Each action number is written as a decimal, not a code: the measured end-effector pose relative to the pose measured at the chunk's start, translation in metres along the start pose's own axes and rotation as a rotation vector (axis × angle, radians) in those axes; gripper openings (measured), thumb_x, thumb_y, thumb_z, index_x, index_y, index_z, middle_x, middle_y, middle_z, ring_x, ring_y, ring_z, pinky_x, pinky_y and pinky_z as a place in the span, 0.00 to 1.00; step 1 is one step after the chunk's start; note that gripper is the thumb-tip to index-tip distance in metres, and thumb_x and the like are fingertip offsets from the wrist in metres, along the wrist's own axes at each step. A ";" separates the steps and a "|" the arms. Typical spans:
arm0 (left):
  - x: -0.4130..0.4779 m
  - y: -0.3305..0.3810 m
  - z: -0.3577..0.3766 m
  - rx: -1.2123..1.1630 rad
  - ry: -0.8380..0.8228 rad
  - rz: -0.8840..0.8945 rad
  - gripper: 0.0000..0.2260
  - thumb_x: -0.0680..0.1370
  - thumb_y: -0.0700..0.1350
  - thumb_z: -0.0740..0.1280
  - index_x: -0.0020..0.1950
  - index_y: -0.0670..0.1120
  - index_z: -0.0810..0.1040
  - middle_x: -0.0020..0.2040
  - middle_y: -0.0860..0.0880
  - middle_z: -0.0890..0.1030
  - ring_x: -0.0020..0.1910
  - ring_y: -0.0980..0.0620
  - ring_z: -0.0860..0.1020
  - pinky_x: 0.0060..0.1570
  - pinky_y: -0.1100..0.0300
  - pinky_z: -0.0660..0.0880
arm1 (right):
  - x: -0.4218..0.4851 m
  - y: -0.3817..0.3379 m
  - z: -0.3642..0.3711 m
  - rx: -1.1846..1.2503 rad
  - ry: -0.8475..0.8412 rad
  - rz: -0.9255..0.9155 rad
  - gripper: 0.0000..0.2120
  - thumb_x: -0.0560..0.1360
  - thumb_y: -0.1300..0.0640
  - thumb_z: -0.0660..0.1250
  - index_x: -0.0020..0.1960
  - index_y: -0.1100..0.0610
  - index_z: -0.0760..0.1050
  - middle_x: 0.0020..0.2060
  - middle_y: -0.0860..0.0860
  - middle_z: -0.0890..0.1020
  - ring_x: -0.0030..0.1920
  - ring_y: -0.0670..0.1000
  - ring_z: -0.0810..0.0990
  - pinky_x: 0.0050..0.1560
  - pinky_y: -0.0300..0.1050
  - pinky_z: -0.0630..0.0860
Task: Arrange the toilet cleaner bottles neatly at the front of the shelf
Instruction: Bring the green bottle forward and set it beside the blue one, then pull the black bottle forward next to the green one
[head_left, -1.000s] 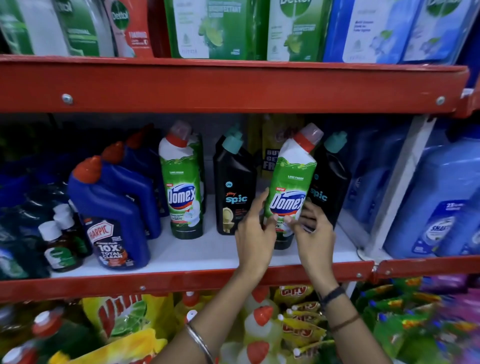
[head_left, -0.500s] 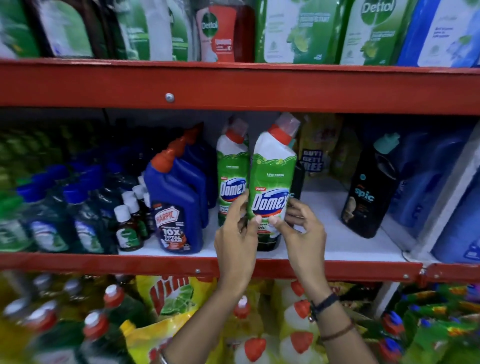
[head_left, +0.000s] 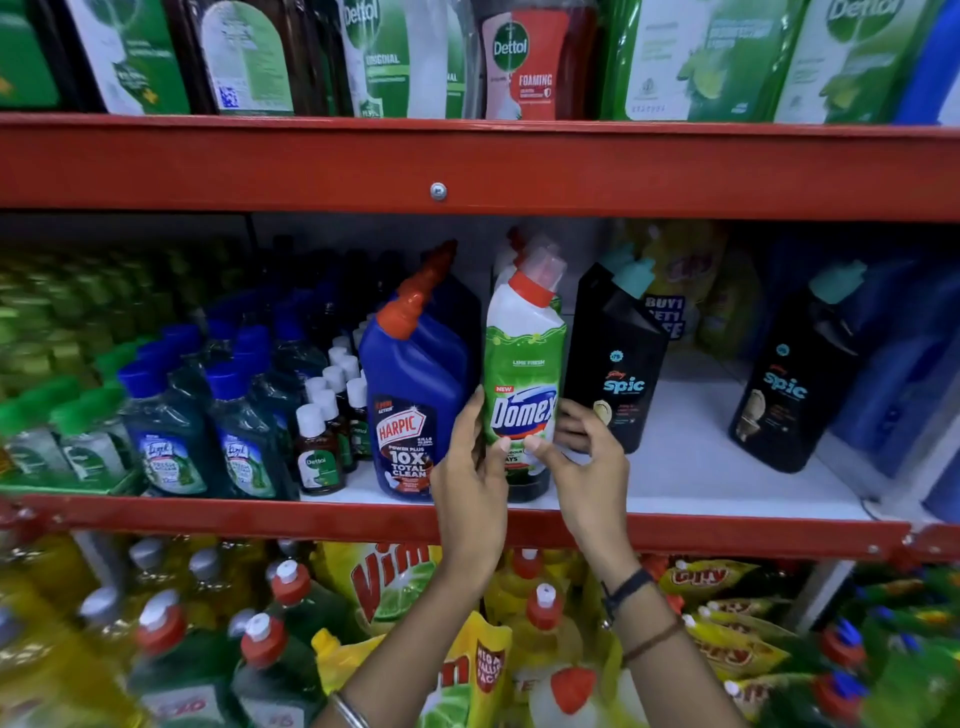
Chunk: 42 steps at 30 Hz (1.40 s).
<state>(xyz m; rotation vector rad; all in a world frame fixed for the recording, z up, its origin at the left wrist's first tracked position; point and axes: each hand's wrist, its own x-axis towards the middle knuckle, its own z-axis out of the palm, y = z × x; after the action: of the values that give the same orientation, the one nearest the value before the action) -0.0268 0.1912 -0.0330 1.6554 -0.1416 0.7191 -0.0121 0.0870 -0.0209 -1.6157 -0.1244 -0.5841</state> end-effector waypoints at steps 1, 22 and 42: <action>-0.001 0.000 0.000 -0.001 0.000 0.003 0.25 0.78 0.39 0.66 0.71 0.58 0.65 0.55 0.62 0.79 0.55 0.65 0.79 0.51 0.72 0.75 | -0.001 0.001 -0.001 -0.010 0.001 -0.003 0.21 0.69 0.60 0.73 0.61 0.55 0.75 0.49 0.52 0.83 0.50 0.47 0.81 0.45 0.29 0.77; -0.016 0.048 0.082 -0.084 -0.126 0.432 0.17 0.79 0.36 0.61 0.68 0.44 0.68 0.73 0.49 0.66 0.74 0.55 0.63 0.70 0.58 0.65 | 0.012 0.002 -0.094 -0.079 0.244 -0.168 0.12 0.76 0.55 0.66 0.59 0.53 0.75 0.53 0.48 0.81 0.55 0.43 0.79 0.54 0.39 0.78; 0.039 0.023 0.279 -0.127 -0.601 -0.288 0.25 0.79 0.35 0.58 0.75 0.44 0.58 0.73 0.42 0.68 0.71 0.44 0.69 0.61 0.56 0.70 | 0.101 0.058 -0.217 -0.393 0.409 -0.074 0.23 0.70 0.56 0.73 0.61 0.61 0.70 0.57 0.61 0.76 0.58 0.62 0.76 0.55 0.63 0.76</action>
<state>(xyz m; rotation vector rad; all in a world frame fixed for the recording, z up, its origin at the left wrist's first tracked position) 0.0978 -0.0604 -0.0047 1.6806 -0.3583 -0.0195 0.0352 -0.1546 -0.0243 -1.8352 0.2497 -1.0330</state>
